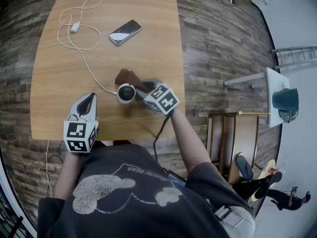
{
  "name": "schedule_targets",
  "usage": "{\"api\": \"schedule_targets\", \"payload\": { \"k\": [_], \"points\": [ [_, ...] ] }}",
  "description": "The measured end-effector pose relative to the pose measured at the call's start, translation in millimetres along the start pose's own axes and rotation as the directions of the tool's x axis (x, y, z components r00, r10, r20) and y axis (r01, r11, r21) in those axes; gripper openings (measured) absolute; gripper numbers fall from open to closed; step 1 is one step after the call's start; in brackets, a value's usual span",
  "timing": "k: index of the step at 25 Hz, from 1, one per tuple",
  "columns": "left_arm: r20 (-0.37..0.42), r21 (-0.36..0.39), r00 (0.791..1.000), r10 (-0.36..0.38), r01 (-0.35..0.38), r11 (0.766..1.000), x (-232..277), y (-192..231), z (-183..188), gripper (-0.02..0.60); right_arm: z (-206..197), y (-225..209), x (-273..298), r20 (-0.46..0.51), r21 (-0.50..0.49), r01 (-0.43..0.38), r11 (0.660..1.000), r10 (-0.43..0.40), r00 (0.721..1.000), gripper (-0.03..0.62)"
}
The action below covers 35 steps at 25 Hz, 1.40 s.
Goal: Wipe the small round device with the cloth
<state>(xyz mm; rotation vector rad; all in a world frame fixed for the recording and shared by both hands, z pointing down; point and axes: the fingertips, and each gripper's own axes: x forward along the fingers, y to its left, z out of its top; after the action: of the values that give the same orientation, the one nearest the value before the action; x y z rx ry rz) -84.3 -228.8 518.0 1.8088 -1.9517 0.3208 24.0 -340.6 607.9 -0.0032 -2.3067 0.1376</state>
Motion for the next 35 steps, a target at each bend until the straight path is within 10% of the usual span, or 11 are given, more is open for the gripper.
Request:
{"api": "schedule_targets", "payload": {
  "k": [15,35],
  "points": [
    [0.006,-0.014,0.999,0.053,-0.053,0.998,-23.8,10.5,-7.3,0.018,-11.9,-29.0,-24.9,0.078,0.255,0.160,0.954,-0.185,0.980,0.083],
    [-0.018,0.034,0.996,-0.092,0.093,0.995,-44.6,12.1,-22.9,0.018,15.2,-20.5,-140.8,0.344,0.547,0.356,0.758,-0.591,0.730,0.082]
  ]
}}
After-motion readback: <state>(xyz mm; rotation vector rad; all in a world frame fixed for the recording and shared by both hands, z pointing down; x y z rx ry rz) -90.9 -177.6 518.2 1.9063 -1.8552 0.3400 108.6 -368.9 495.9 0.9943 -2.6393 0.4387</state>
